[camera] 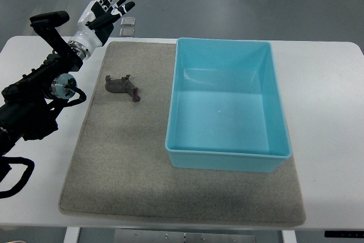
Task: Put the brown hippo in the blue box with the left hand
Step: 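Swing the open left hand over the brown hippo and lower it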
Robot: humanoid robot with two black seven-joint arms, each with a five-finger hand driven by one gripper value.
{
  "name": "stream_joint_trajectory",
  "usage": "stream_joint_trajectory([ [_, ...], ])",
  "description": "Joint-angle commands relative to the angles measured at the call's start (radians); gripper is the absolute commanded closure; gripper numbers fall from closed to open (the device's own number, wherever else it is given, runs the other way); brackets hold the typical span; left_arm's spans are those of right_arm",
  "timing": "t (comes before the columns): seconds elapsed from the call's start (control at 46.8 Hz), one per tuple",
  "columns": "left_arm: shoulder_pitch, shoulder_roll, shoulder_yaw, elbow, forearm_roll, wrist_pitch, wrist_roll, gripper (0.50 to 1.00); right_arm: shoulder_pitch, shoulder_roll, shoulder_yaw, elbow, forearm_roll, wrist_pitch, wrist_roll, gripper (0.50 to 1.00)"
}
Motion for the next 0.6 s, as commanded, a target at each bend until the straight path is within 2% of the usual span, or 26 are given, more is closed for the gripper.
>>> stream_joint_trajectory([
  [0.0,0.000,0.014,0.000,-0.017,0.072,0.000,0.003,0.504,0.000,0.000,0.000,0.000,0.000,0.000,0.000,0.564],
  [0.214,-0.008,0.066,0.095,-0.049,0.239,-0.002,0.005,0.504,0.000,0.000,0.000,0.000,0.000,0.000,0.000,0.564],
  [0.578,-0.092,0.210,0.371,-0.186,0.304,-0.008,0.003,0.504,0.000,0.000,0.000,0.000,0.000,0.000,0.000,0.564],
])
